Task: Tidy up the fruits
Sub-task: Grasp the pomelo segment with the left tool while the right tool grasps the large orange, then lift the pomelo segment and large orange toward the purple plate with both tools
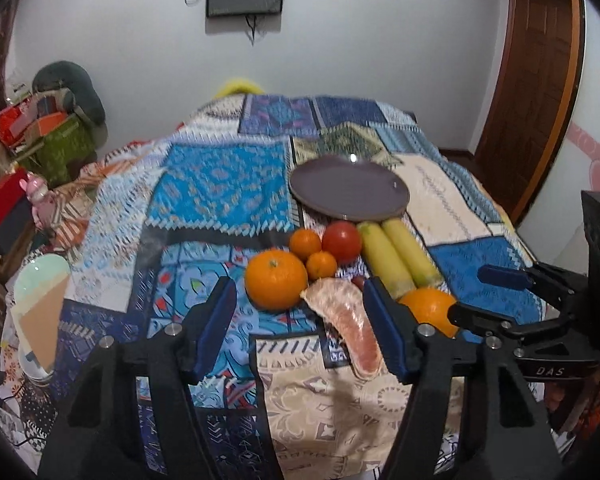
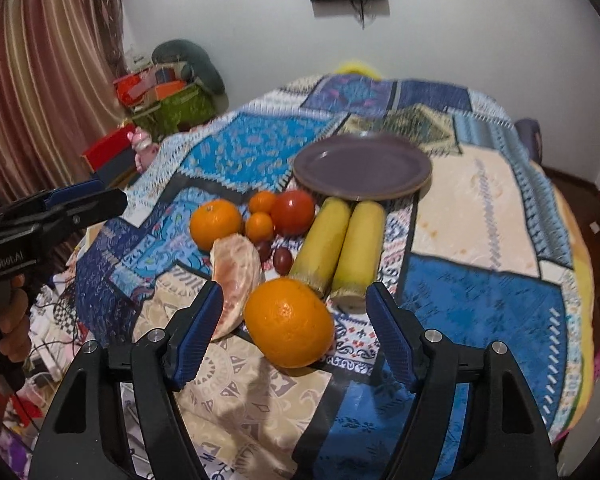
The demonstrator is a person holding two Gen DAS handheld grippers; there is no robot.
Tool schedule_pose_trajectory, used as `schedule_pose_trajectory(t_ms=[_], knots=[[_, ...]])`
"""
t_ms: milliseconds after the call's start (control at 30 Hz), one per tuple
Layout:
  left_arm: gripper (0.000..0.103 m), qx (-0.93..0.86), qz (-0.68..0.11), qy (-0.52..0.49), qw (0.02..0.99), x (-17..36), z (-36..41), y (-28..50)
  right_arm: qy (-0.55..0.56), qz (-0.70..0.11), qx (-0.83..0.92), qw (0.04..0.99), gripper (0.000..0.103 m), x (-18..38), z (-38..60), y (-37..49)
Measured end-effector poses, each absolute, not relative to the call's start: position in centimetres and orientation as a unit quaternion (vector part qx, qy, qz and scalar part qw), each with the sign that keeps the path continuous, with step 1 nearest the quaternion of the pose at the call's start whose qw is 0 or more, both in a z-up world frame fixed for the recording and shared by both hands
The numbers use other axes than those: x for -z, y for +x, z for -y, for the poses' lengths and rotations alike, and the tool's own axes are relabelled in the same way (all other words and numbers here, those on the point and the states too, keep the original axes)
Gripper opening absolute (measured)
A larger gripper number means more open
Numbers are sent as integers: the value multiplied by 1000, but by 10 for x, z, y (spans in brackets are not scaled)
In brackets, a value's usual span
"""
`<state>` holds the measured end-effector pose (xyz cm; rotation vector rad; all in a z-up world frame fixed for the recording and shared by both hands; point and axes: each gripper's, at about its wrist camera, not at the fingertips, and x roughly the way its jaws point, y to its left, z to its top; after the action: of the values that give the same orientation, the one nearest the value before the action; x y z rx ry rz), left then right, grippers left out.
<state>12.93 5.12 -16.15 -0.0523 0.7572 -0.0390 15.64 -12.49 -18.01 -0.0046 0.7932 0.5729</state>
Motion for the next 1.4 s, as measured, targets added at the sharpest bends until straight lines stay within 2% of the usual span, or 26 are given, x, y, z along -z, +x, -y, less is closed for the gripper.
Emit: schedule_pose_trajectory(t_ms=[467, 533, 1067, 1300, 1367, 1400], knots=[[66, 52, -466, -49, 882, 217, -37, 161, -1, -459, -301, 836, 71, 221, 110, 179], [66, 52, -475, -47, 877, 222, -34, 163, 2, -467, -308, 829, 63, 224, 109, 181], [68, 71, -520, -65, 848, 253, -7, 198, 51, -438, -292, 849, 62, 205, 140, 183], [68, 58, -509, -81, 855, 259, -6, 209, 58, -419, -287, 859, 62, 192, 148, 185], [63, 54, -505, -86, 857, 259, -7, 208, 59, -416, -283, 863, 62, 190, 151, 186], [56, 51, -504, -81, 858, 259, -7, 208, 59, -414, -281, 864, 62, 189, 153, 188]])
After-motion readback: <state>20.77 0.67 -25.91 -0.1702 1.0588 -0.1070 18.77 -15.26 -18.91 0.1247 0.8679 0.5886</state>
